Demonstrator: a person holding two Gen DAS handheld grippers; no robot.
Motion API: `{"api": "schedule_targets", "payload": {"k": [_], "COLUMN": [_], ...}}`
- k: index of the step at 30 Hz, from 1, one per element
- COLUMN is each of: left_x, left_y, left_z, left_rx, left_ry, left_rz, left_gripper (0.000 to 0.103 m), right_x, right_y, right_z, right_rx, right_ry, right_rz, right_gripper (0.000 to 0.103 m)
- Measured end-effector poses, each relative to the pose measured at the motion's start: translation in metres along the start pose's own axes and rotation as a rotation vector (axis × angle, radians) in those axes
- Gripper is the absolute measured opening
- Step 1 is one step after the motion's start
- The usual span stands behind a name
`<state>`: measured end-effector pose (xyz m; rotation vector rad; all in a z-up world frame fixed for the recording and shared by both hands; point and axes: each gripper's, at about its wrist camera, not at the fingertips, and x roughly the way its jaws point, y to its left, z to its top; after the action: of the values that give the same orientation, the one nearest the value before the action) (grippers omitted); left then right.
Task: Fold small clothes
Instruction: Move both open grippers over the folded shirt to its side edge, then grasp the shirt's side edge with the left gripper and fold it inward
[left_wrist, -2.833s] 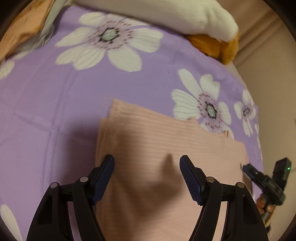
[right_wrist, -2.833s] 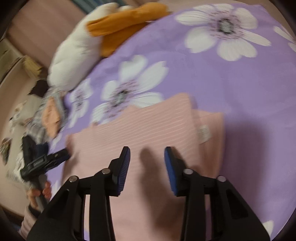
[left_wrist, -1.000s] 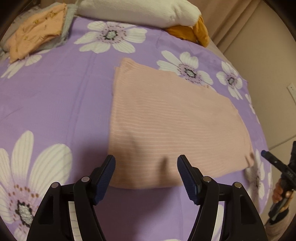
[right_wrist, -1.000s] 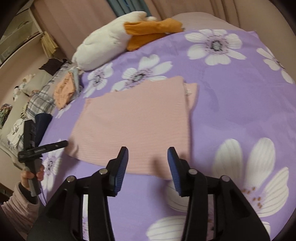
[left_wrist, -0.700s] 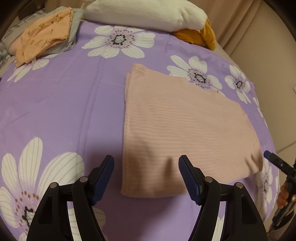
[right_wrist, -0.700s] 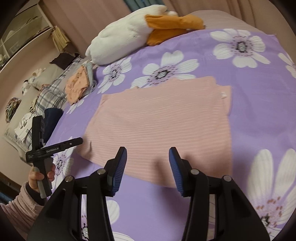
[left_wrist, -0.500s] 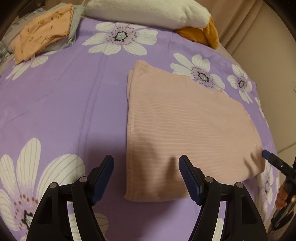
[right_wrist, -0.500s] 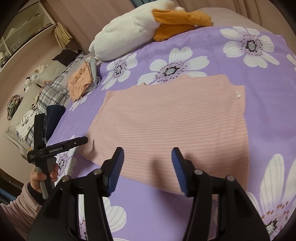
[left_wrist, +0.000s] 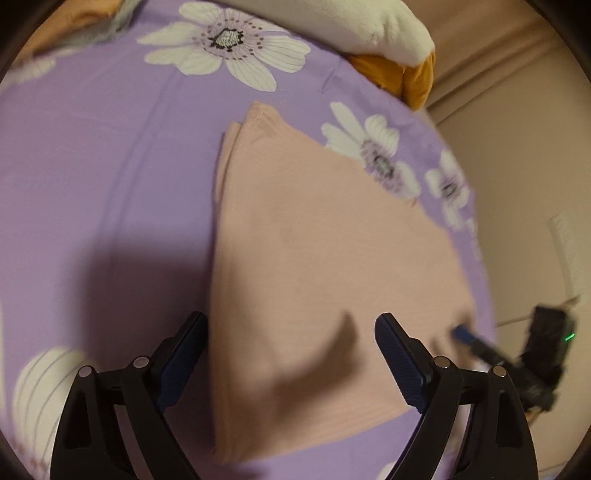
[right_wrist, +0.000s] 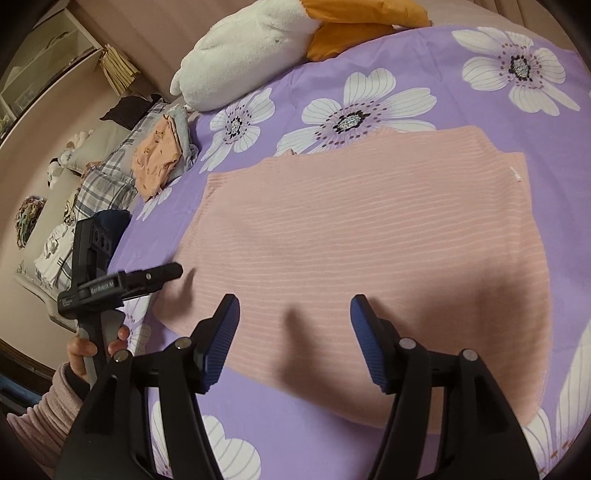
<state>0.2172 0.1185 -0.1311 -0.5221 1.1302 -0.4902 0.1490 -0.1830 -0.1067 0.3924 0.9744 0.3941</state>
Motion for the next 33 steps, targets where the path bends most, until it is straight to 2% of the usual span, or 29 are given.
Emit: {"api": "schedule_targets", "payload": {"k": [4, 6, 9, 12, 14, 15, 17, 19, 20, 25, 29, 33], "left_x": [0.010, 0.014, 0.018, 0.022, 0.025, 0.026, 0.027, 0.025, 0.025, 0.013, 0.000, -0.011], "left_y": [0.016, 0.020, 0.018, 0.010, 0.003, 0.003, 0.003, 0.006, 0.009, -0.002, -0.026, -0.045], "left_z": [0.021, 0.030, 0.041, 0.045, 0.044, 0.045, 0.044, 0.044, 0.044, 0.037, 0.033, 0.033], "left_rx": [-0.095, -0.134, -0.159, -0.138, -0.098, -0.084, -0.065, -0.069, -0.074, -0.026, 0.051, 0.089], "left_ry": [0.016, 0.011, -0.002, -0.009, -0.003, -0.002, 0.007, 0.014, 0.012, -0.023, -0.052, -0.067], "left_rz": [-0.174, -0.236, -0.258, -0.214, -0.151, -0.127, -0.061, -0.011, -0.004, 0.063, 0.111, 0.125], "left_gripper": [0.091, 0.091, 0.091, 0.085, 0.068, 0.064, 0.040, 0.024, 0.020, 0.009, 0.008, 0.008], "right_x": [0.010, 0.018, 0.028, 0.044, 0.056, 0.063, 0.077, 0.093, 0.098, 0.098, 0.073, 0.053], "right_y": [-0.003, -0.005, -0.005, -0.001, 0.003, 0.004, 0.005, 0.004, 0.003, 0.012, 0.027, 0.044], "right_z": [0.009, 0.016, 0.029, 0.046, 0.058, 0.064, 0.076, 0.084, 0.087, 0.093, 0.077, 0.043], "right_rx": [0.016, 0.024, 0.027, 0.015, -0.004, -0.011, -0.011, -0.012, -0.016, -0.058, -0.097, -0.150], "right_ry": [0.002, 0.002, 0.000, 0.000, 0.001, 0.000, 0.009, 0.021, 0.027, 0.033, 0.016, 0.032], "right_rz": [0.013, 0.007, 0.006, 0.005, -0.020, -0.047, -0.088, -0.136, -0.155, -0.223, -0.175, -0.137], "right_gripper": [0.064, 0.064, 0.064, 0.063, 0.060, 0.056, 0.045, 0.034, 0.033, 0.025, 0.025, 0.025]}}
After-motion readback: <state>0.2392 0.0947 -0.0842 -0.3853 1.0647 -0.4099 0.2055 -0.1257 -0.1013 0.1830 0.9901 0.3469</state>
